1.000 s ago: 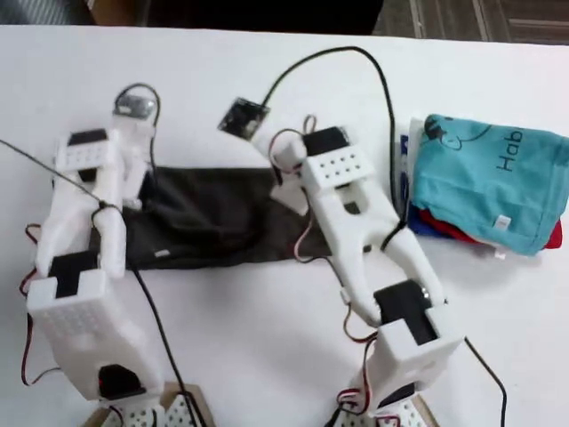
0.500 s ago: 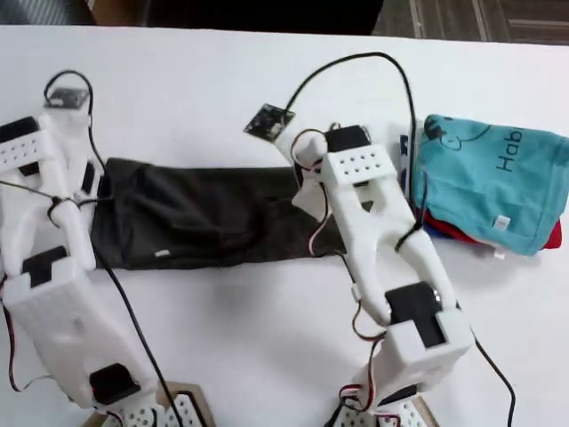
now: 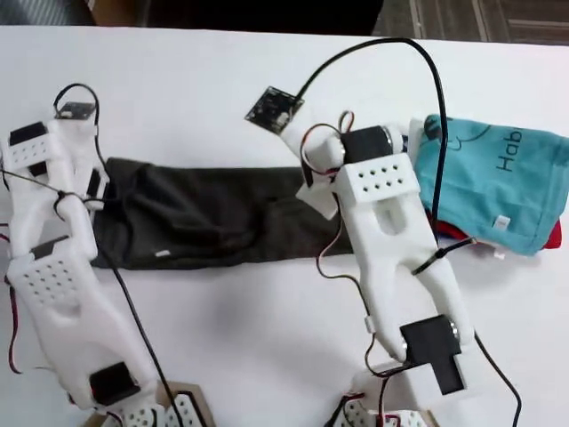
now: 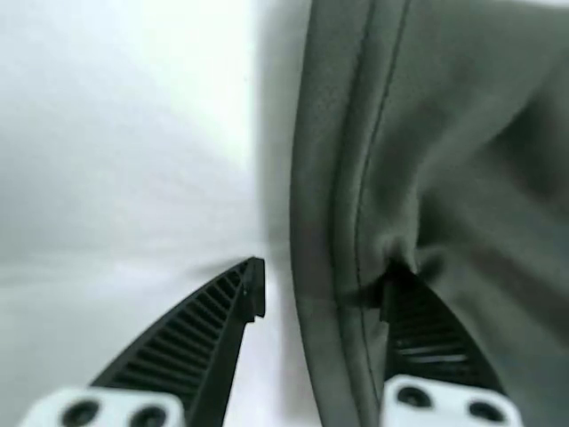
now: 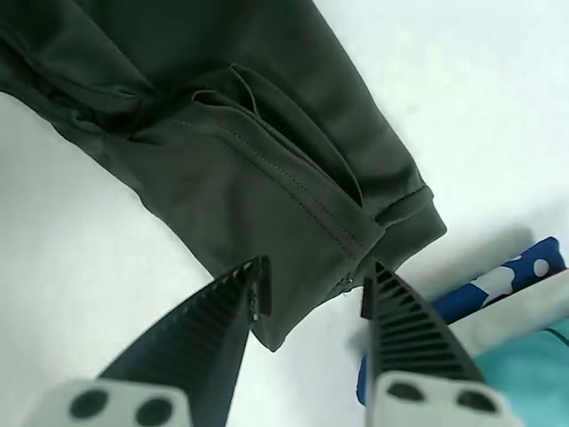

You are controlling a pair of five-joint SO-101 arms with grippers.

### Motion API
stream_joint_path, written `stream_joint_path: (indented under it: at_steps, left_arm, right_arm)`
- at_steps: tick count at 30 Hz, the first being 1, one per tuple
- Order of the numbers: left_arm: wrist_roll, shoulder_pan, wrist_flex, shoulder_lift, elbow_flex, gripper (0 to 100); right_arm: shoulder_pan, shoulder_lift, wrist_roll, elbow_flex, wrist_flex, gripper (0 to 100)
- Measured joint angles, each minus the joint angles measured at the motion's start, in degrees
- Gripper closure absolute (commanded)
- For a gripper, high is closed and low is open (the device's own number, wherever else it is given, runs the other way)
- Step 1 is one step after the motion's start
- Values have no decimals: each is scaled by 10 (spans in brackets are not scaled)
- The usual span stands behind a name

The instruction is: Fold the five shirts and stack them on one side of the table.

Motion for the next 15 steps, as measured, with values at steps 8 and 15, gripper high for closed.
stream_joint_path:
  at_steps: [8, 15]
  left_arm:
    - [3, 74, 56, 5, -9, 812]
    - [3, 85, 60, 8, -9, 808]
  right_arm:
    - [0, -2, 0, 0, 0, 825]
    - [4, -2, 0, 0, 0, 825]
